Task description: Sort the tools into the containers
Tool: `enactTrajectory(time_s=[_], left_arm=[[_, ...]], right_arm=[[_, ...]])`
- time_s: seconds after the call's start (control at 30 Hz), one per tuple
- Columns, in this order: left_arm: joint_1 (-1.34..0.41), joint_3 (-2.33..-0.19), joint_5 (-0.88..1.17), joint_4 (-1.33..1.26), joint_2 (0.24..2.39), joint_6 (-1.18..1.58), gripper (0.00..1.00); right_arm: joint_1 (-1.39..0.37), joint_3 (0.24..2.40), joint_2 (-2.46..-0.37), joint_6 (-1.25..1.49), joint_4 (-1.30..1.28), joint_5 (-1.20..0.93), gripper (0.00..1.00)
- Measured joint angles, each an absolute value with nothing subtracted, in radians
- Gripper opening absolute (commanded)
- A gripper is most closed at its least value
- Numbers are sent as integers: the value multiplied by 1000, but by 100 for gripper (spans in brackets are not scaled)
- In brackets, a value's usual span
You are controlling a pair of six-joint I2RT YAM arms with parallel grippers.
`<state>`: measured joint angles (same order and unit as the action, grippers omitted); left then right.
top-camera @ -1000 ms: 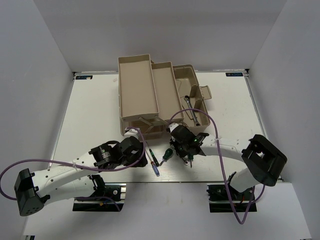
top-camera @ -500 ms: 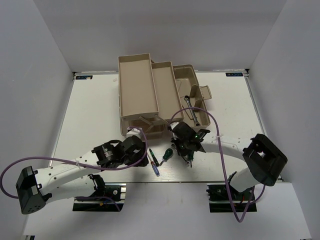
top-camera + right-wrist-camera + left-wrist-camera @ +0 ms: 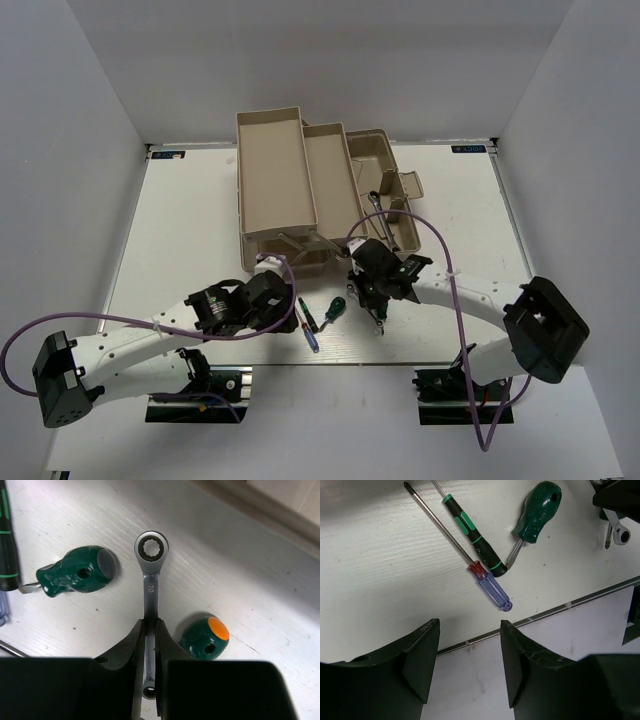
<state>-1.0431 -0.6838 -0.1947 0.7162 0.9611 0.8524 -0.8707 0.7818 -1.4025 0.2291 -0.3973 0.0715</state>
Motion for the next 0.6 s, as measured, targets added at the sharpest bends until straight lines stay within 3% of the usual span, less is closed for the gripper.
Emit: enactTrajectory(time_s=[0.27, 0.6], left_arm=[[-1043, -700, -171, 683, 992, 804, 62], [-1067, -817, -65, 556, 1224, 614, 62]], right_arm=[[-860, 827, -1317, 226, -455, 64, 0], [-831, 843, -1050, 151, -591, 48, 0]])
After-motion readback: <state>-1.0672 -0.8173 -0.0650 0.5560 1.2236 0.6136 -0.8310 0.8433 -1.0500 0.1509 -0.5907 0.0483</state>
